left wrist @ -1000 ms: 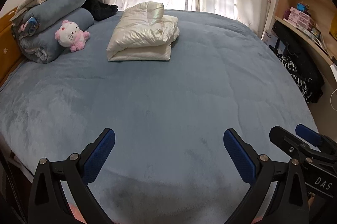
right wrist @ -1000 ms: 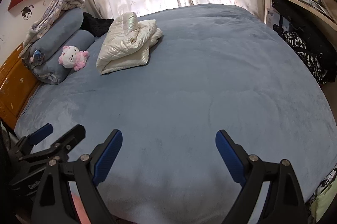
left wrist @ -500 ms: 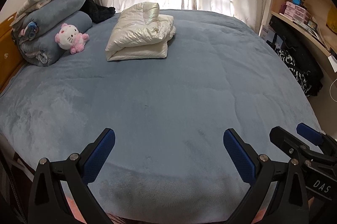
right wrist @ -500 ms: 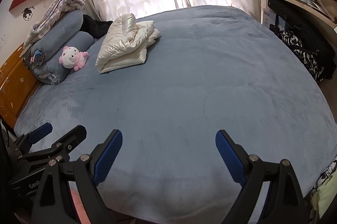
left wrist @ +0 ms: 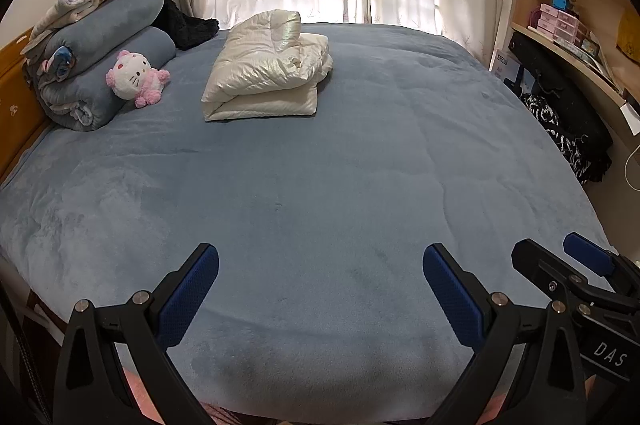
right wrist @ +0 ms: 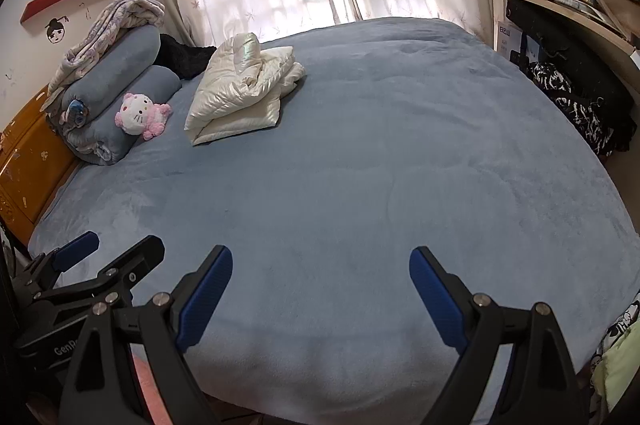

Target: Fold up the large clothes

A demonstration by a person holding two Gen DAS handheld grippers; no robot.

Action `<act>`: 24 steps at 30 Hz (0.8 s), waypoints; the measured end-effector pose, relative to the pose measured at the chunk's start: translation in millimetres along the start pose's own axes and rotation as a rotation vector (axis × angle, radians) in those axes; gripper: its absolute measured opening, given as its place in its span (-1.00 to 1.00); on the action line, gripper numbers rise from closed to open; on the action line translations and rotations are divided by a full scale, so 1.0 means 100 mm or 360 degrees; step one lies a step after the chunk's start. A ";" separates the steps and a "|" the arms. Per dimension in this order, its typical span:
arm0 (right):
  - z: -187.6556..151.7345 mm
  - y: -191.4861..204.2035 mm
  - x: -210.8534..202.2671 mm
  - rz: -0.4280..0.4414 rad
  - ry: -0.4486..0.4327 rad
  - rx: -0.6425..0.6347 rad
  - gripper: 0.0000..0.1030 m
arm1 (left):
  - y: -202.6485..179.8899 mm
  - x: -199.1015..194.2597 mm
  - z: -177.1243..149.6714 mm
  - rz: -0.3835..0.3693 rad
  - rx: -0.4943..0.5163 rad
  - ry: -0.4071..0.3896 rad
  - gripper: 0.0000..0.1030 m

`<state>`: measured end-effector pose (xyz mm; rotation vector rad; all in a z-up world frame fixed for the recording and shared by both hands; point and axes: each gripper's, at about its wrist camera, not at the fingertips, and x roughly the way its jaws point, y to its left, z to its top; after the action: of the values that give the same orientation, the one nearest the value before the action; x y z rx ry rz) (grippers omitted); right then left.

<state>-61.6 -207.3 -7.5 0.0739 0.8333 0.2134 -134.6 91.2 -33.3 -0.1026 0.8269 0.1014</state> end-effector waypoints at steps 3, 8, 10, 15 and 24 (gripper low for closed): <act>0.00 0.00 0.00 -0.0002 0.0001 0.0002 0.76 | 0.00 -0.01 0.00 0.0001 0.0004 -0.0001 0.96; 0.00 -0.02 0.00 -0.0004 0.0002 0.0001 0.76 | -0.01 -0.01 0.00 0.0000 0.0000 0.0002 0.95; 0.00 -0.03 0.00 -0.0006 0.0004 0.0003 0.76 | -0.01 -0.01 -0.01 0.0001 0.0001 0.0005 0.95; 0.00 -0.04 0.02 -0.0006 0.0006 0.0004 0.76 | -0.01 0.00 -0.01 0.0001 0.0000 0.0011 0.95; -0.04 -0.01 0.08 -0.0008 0.0026 0.0013 0.76 | 0.01 0.06 -0.01 0.0009 -0.0001 0.0034 0.93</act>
<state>-59.4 -206.5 -16.4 0.0777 0.8508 0.2059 -131.5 92.2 -38.6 -0.1021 0.8487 0.1062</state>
